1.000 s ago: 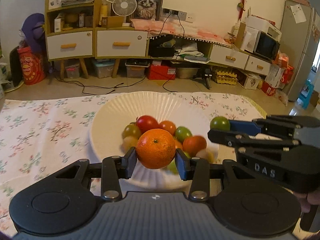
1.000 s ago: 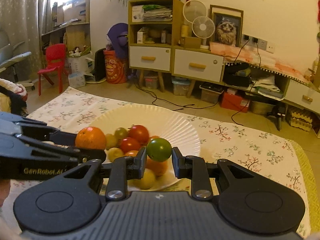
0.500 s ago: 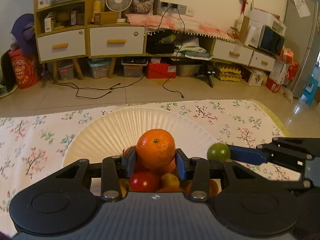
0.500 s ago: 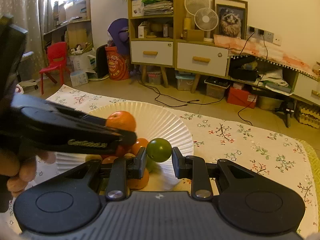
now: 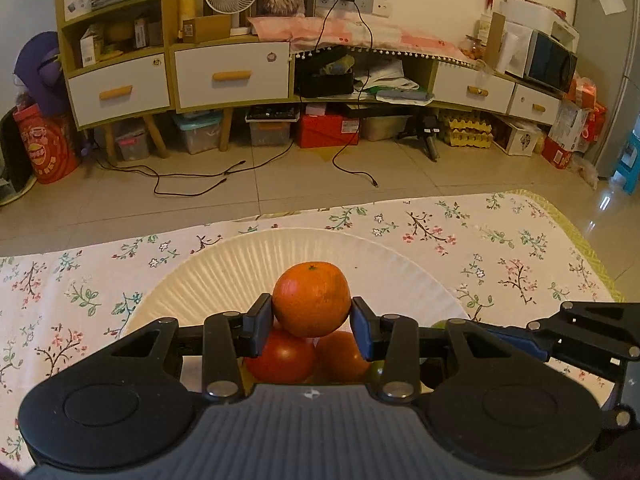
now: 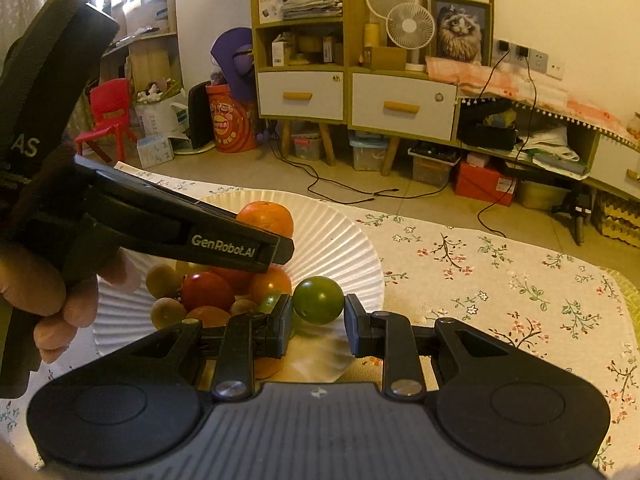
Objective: Organize fruits
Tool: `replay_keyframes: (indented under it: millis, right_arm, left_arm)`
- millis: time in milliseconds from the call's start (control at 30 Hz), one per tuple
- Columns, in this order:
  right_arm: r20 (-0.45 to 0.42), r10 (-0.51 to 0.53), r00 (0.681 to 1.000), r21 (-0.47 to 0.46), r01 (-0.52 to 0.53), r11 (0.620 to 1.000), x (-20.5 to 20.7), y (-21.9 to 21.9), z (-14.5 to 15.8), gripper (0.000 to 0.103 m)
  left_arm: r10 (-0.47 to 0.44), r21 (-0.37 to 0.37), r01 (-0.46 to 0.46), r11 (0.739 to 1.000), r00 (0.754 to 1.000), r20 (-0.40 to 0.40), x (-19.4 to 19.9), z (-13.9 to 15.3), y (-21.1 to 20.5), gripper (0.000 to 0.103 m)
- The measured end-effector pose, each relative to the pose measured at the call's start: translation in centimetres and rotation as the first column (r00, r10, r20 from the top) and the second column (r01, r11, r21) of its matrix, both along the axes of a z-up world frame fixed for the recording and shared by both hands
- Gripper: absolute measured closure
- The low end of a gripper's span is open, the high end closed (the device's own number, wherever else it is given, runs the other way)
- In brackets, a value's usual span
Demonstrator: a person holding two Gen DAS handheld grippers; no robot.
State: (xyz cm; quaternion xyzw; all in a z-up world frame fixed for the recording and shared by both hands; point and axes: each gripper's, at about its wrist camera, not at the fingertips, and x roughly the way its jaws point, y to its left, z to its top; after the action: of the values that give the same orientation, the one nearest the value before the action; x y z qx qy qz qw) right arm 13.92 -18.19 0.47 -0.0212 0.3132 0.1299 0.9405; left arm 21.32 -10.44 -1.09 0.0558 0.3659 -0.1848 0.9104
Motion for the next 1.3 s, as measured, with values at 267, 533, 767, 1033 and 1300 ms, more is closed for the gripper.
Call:
replay_keyframes:
  millis: [267, 533, 767, 1033, 1300]
  right_arm:
    - [0.017, -0.024, 1.000, 0.012, 0.024, 1.000, 0.0, -0.2, 0.5, 0.066]
    - [0.028, -0.048, 0.998, -0.002, 0.048, 0.999, -1.3, -0.5, 1.2, 0.048]
    - [0.019, -0.087, 0.996, -0.023, 0.087, 0.996, -2.7, -0.7, 1.9, 0.036]
    - [-0.016, -0.158, 0.987, -0.029, 0.158, 0.987, -4.2, -0.4, 2.5, 0.026]
    - [-0.085, -0.216, 0.973, -0.038, 0.213, 0.976, -6.4, 0.8, 2.1, 0.019]
  left_arm:
    - [0.007, -0.016, -0.006, 1.000, 1.000, 0.027, -0.5, 1.1, 0.1, 0.053]
    - [0.044, -0.009, -0.044, 0.999, 0.998, 0.050, -2.1, 2.0, 1.9, 0.032]
    - [0.092, 0.011, -0.093, 0.996, 0.993, 0.071, -4.6, 2.3, 3.8, 0.016]
    - [0.143, 0.054, -0.146, 0.988, 0.988, 0.061, -8.4, 2.0, 6.2, 0.005]
    - [0.211, 0.046, -0.211, 0.976, 0.977, -0.004, -11.6, 1.8, 8.4, 0.004]
